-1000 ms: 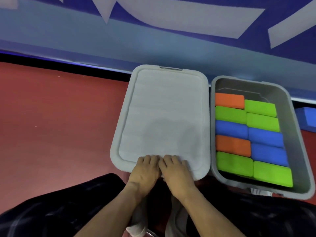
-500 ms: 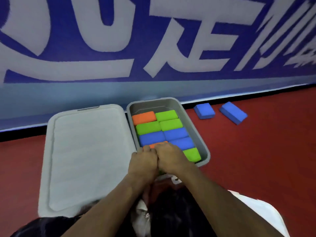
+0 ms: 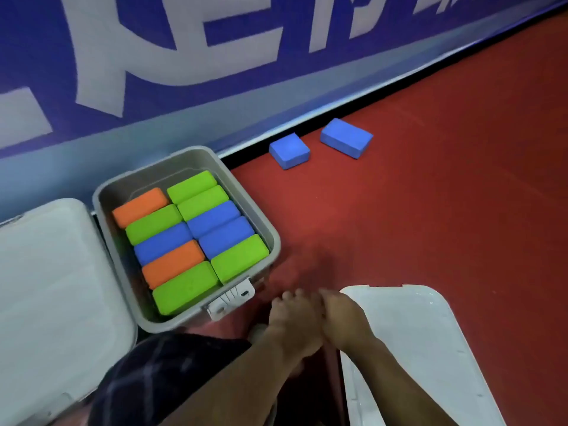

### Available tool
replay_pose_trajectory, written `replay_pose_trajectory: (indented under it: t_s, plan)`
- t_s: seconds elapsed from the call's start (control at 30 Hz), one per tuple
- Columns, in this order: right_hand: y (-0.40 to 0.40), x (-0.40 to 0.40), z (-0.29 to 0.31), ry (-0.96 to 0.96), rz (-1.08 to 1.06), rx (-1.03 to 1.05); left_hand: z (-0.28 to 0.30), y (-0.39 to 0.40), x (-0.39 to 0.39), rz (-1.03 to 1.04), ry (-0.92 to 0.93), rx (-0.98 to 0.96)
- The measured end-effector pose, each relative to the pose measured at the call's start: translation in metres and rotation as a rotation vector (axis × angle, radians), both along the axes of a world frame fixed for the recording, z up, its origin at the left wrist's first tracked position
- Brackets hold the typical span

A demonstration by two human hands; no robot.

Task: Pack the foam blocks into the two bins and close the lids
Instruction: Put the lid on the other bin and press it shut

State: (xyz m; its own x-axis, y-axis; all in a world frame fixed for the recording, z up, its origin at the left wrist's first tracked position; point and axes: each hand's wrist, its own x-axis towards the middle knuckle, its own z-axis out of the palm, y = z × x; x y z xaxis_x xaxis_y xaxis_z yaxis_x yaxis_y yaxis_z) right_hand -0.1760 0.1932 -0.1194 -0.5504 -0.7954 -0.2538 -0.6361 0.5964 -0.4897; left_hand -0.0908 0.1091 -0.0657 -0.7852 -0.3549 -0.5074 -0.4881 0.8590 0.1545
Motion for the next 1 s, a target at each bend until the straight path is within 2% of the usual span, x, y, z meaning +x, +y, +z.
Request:
replay_pose_trajectory:
  t_s: [0.17, 0.33, 0.4, 0.5, 0.67, 0.77, 0.87, 1.0]
  plan:
    - [0.071, -0.014, -0.122, -0.131, -0.167, 0.292, -0.077, 0.036, -0.013, -0.002, -0.142, 0.107]
    - [0.081, -0.009, -0.214, -0.213, -0.188, 0.526, -0.125, 0.016, 0.006, 0.004, -0.329, 0.073]
    - [0.077, -0.005, -0.238, -0.202, -0.096, 0.622, -0.139, 0.010, 0.009, 0.000, -0.369, 0.066]
    - [0.069, -0.002, -0.259, -0.072, 0.032, 0.724, -0.150, 0.009, 0.008, -0.005, -0.397, 0.090]
    - [0.052, -0.021, -0.276, 0.002, 0.006, 0.824, -0.145, 0.020, -0.010, -0.014, -0.357, 0.125]
    - [0.053, -0.035, -0.284, 0.039, 0.100, 0.801, -0.143, 0.033, -0.021, -0.006, -0.271, 0.196]
    - [0.055, -0.044, -0.276, 0.101, 0.189, 0.662, -0.145, 0.033, -0.024, -0.014, -0.250, 0.200]
    - [0.048, -0.052, -0.243, 0.304, 0.089, 0.404, -0.146, 0.019, -0.018, 0.020, -0.303, 0.134]
